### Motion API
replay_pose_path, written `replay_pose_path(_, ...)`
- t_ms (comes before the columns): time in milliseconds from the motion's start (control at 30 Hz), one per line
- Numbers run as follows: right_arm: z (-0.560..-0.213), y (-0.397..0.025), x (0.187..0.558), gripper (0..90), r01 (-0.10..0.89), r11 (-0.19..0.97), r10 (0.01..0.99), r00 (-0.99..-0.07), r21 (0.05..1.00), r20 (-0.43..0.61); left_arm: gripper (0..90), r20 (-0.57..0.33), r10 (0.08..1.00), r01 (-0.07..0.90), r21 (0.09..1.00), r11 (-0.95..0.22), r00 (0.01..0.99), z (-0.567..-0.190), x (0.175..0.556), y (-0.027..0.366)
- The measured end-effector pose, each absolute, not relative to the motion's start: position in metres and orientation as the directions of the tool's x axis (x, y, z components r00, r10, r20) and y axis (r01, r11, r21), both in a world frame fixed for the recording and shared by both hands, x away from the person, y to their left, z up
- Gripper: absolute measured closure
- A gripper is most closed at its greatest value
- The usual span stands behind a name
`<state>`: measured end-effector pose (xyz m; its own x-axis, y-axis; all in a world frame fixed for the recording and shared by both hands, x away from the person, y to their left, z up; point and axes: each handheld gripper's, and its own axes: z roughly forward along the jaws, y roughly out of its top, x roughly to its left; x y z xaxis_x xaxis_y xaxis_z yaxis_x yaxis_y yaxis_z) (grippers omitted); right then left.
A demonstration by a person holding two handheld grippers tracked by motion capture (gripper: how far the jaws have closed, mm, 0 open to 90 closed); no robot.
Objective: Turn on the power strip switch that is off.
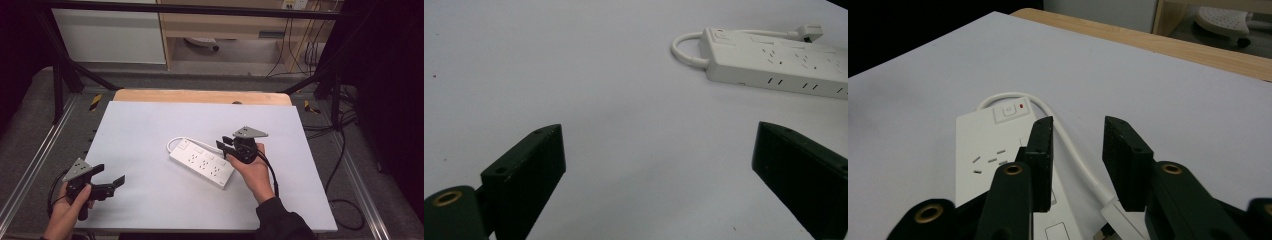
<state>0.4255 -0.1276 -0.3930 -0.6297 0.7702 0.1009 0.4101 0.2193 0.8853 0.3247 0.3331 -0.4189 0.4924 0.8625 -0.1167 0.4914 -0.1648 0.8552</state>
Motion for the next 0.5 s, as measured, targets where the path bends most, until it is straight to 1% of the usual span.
replay_pose_path(67, -0.392, -0.13, 0.426, 58.5, 0.417, 0.211, 0.778, -0.62, 0.884, 0.107, 7.1, -0.117, 0.863, 0.492, 0.855, -0.164, 0.492, -0.419, 0.325, 0.333)
replay_pose_path(200, -0.391, -0.136, 0.427, 44.4, 0.435, 0.192, 0.806, -0.581, 0.88, 0.112, 7.1, -0.115, 0.863, 0.492, 0.855, -0.166, 0.492, -0.419, 0.325, 0.333)
replay_pose_path(333, -0.39, -0.142, 0.427, 34.6, 0.445, 0.179, 0.825, -0.553, 0.878, 0.112, 7.1, -0.115, 0.863, 0.492, 0.855, -0.166, 0.492, -0.419, 0.325, 0.333)
replay_pose_path(400, -0.389, -0.145, 0.426, 32.6, 0.455, 0.173, 0.836, -0.537, 0.874, 0.114, 7.1, -0.115, 0.863, 0.492, 0.854, -0.166, 0.492, -0.419, 0.325, 0.333)
replay_pose_path(500, -0.389, -0.149, 0.426, 22.7, 0.46, 0.167, 0.848, -0.518, 0.872, 0.111, 7.1, -0.115, 0.863, 0.492, 0.854, -0.166, 0.491, -0.419, 0.325, 0.333)
